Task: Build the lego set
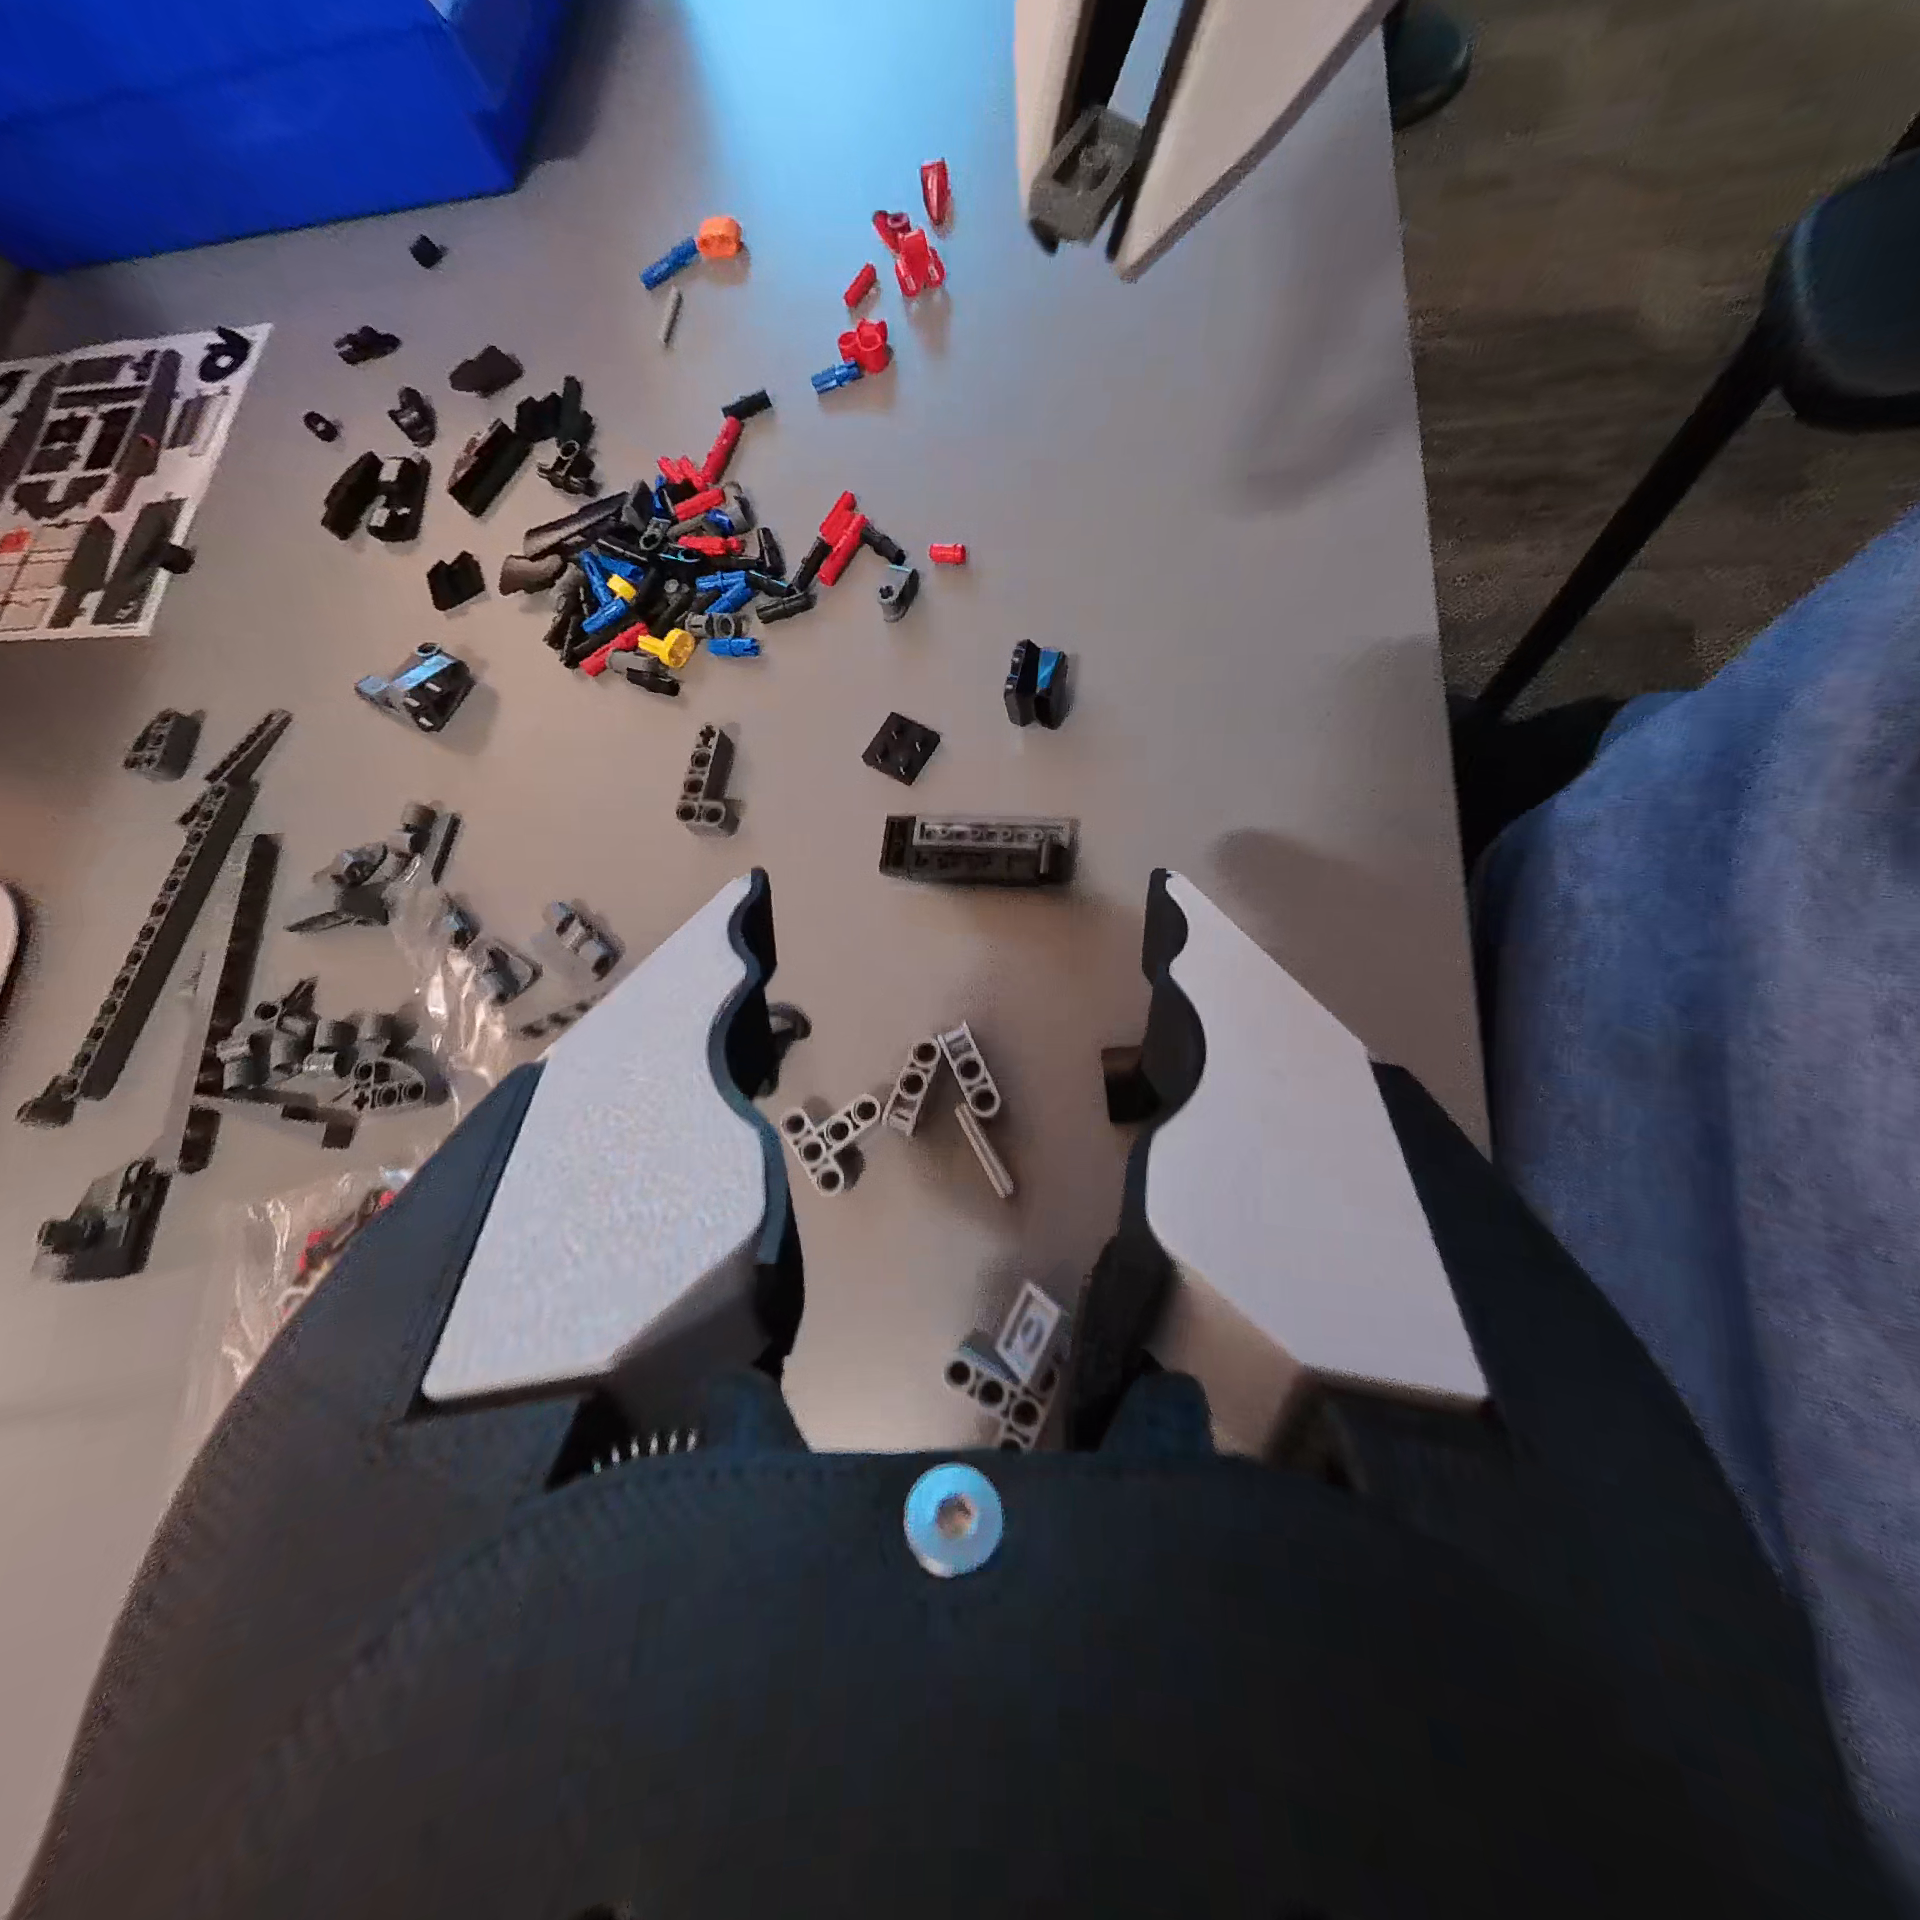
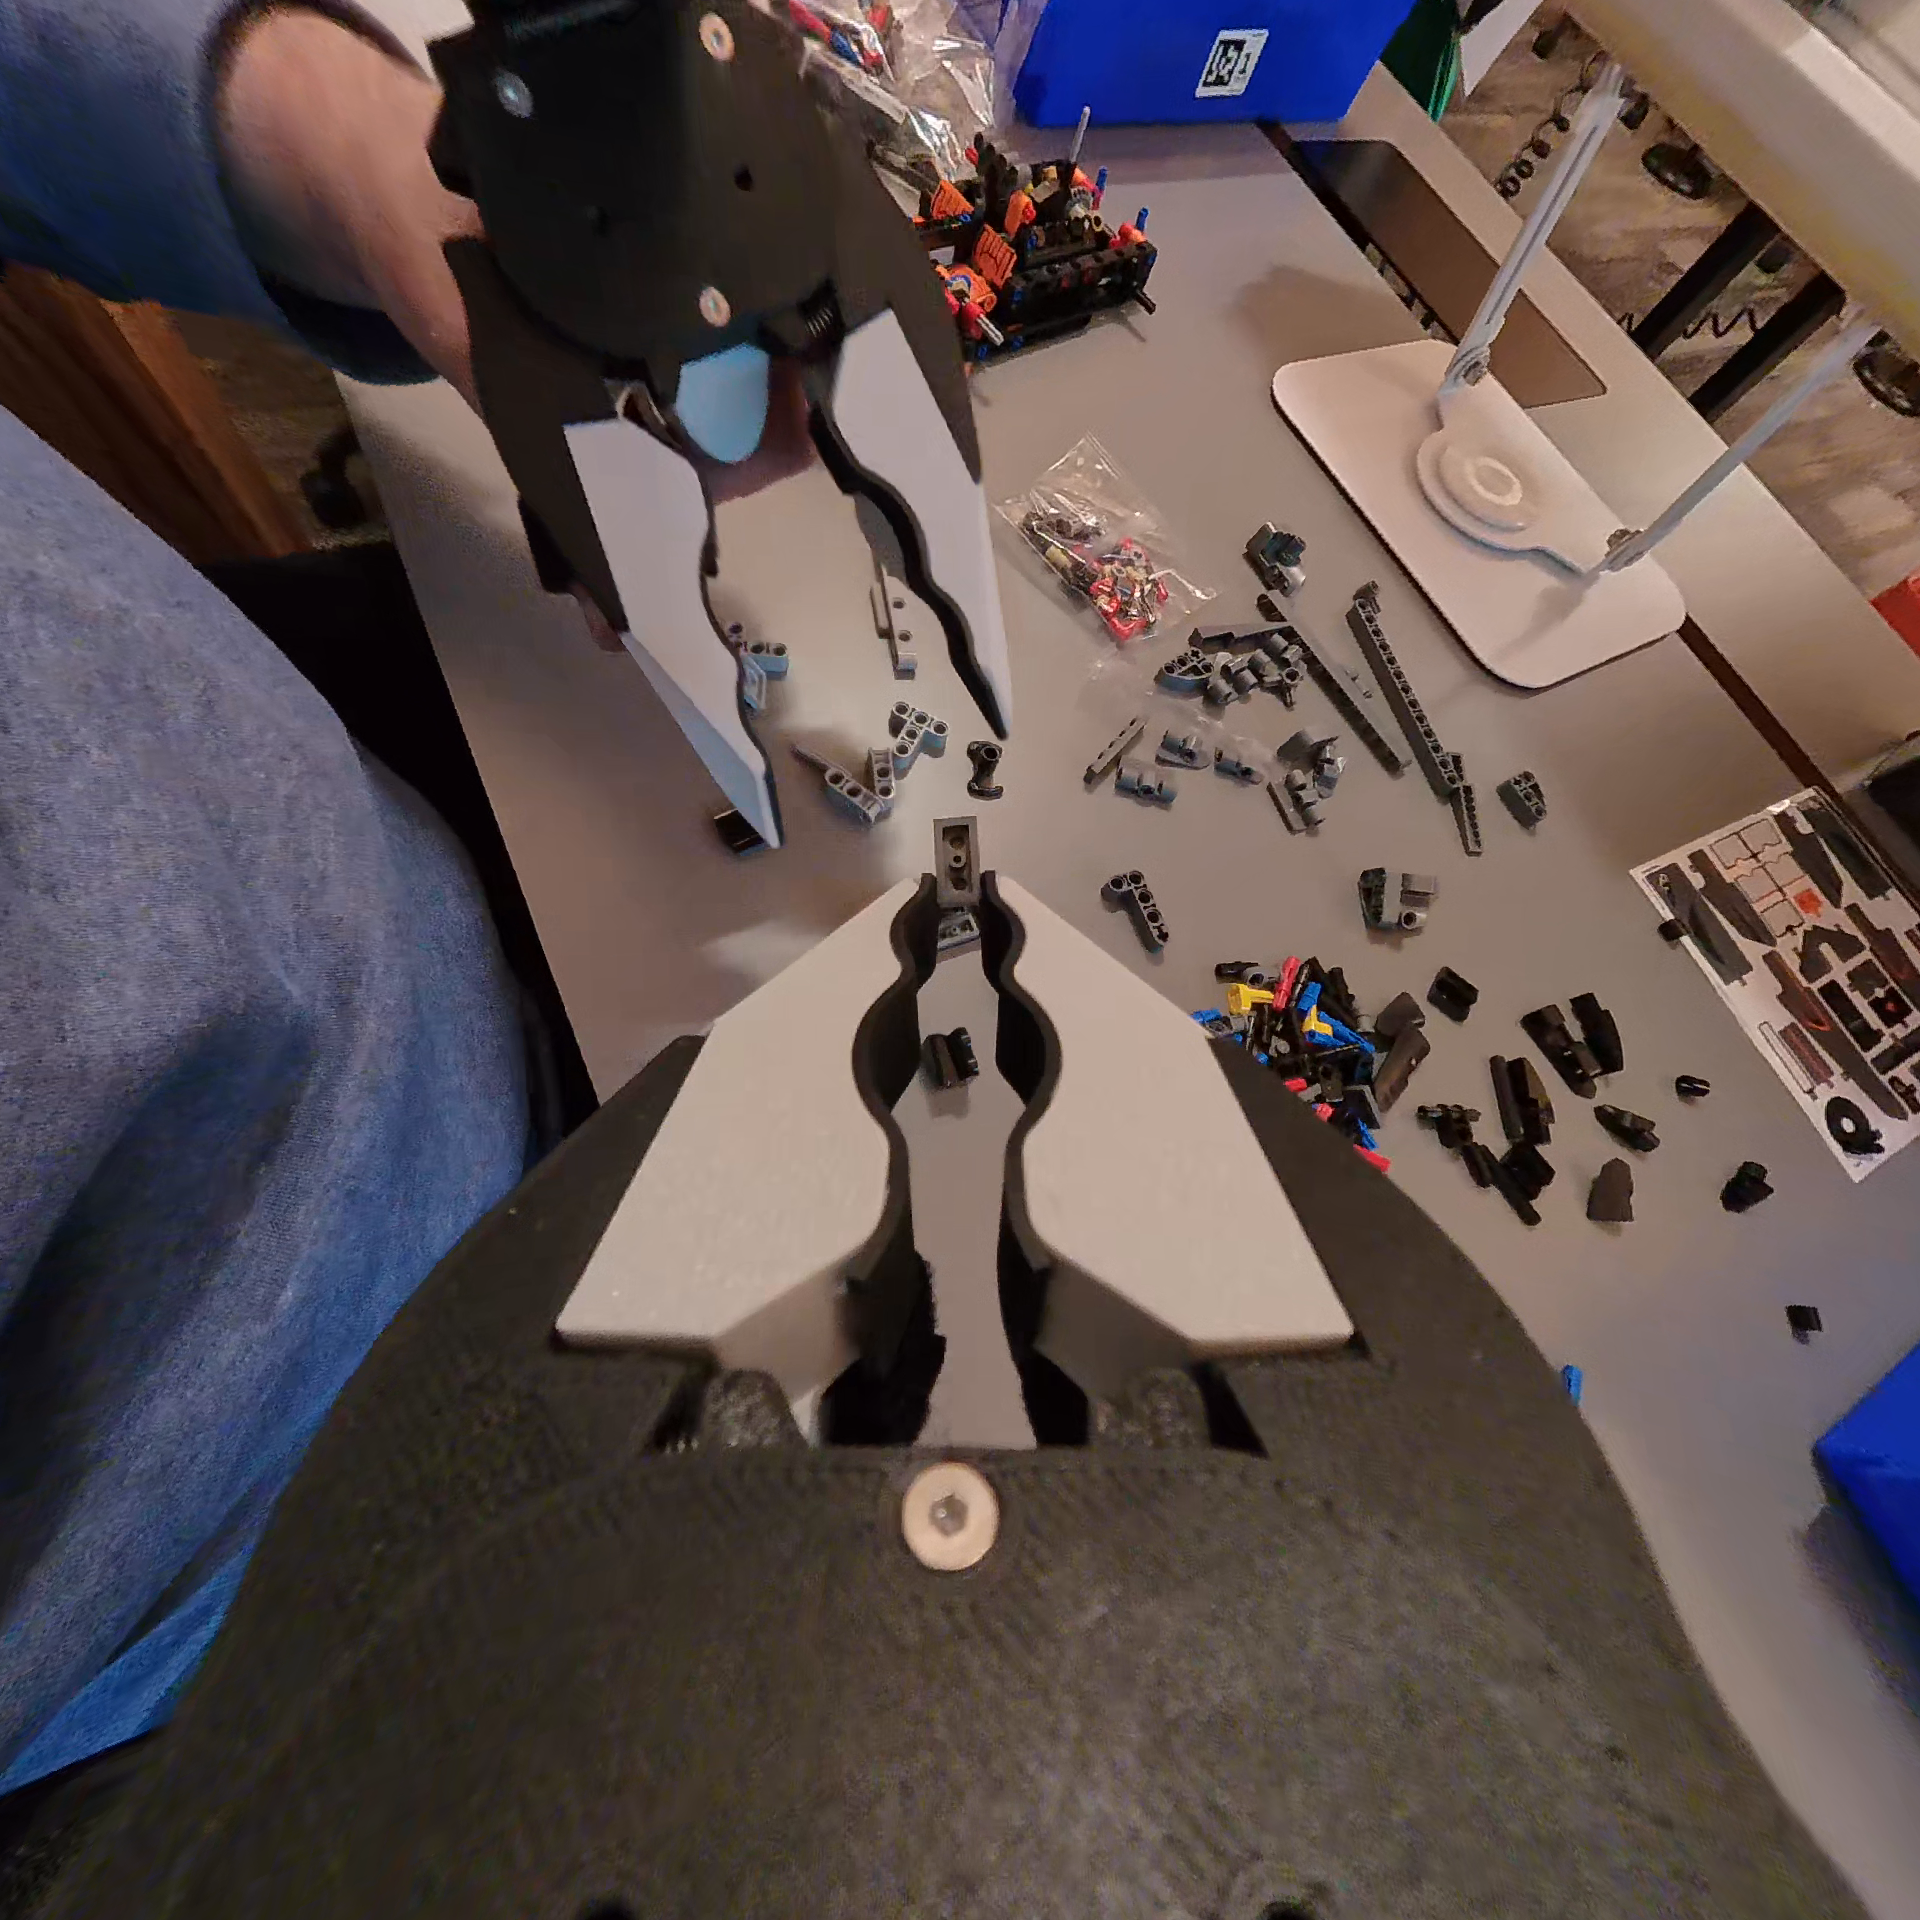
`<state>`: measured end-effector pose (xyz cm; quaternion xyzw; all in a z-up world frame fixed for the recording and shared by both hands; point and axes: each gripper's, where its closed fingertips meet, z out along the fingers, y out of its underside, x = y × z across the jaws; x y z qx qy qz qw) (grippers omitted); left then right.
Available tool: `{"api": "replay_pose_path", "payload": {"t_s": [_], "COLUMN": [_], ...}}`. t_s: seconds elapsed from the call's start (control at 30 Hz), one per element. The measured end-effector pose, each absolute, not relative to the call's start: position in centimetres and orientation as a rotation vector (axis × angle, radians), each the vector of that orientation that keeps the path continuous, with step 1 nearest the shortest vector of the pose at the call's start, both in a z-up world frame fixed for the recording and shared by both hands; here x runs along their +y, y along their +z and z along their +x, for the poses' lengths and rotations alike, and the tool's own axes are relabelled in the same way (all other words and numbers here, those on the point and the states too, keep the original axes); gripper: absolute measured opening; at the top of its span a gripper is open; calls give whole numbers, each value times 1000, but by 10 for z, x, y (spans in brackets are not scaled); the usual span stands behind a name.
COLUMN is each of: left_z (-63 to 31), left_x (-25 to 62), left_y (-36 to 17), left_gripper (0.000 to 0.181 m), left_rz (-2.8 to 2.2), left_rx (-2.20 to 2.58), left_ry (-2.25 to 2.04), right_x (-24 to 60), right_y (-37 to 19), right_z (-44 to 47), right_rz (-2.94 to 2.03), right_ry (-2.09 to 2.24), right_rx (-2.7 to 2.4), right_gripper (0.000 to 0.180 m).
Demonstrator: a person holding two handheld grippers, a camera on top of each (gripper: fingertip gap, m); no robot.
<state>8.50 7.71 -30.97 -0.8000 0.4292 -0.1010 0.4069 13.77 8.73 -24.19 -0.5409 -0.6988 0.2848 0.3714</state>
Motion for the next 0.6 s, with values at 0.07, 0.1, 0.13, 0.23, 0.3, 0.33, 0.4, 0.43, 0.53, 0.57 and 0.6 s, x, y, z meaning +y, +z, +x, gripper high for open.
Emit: {"api": "replay_pose_path", "payload": {"t_s": [0.07, 0.1, 0.13, 0.23, 0.3, 0.33, 0.4, 0.43, 0.53, 0.57, 0.6], "left_z": [89, 92, 93, 97, 99, 99, 100, 101, 101, 100, 100], "left_x": [83, 85, 86, 90, 92, 92, 93, 93, 93, 94, 94], "left_y": [-315, -317, -320, -330, -338, -342, -345, -345, -347, -349, -350], "left_gripper": [70, 69, 67, 66, 67, 67, 67, 66, 66, 66, 66], "left_rz": [-2019, -2022, -2027, -2057, -2082, -2089, -2092, -2092, -2098, -2101, -2104], "left_rx": [1104, 1116, 1126, 1155, 1176, 1188, 1196, 1195, 1192, 1191, 1191], "left_ry": [-259, -266, -272, -289, -287, -283, -283, -287, -298, -297, -300], "right_x": [88, 88, 88, 88, 89, 90, 91, 91, 92, 92, 92], "right_y": [-242, -242, -242, -243, -245, -245, -248, -249, -253, -254, -255], "right_z": [139, 139, 140, 141, 142, 143, 143, 144, 144, 143, 143], "right_rz": [-1388, -1388, -1388, -1390, -1393, -1394, -1401, -1405, -1413, -1415, -1416], "right_ry": [733, 735, 738, 742, 745, 747, 751, 754, 765, 768, 772], "right_rx": [-1789, -1787, -1787, -1787, -1788, -1789, -1790, -1792, -1797, -1799, -1801], "right_gripper": [5, 5, 4, 5, 5, 5, 5, 5, 5, 5, 5]}}
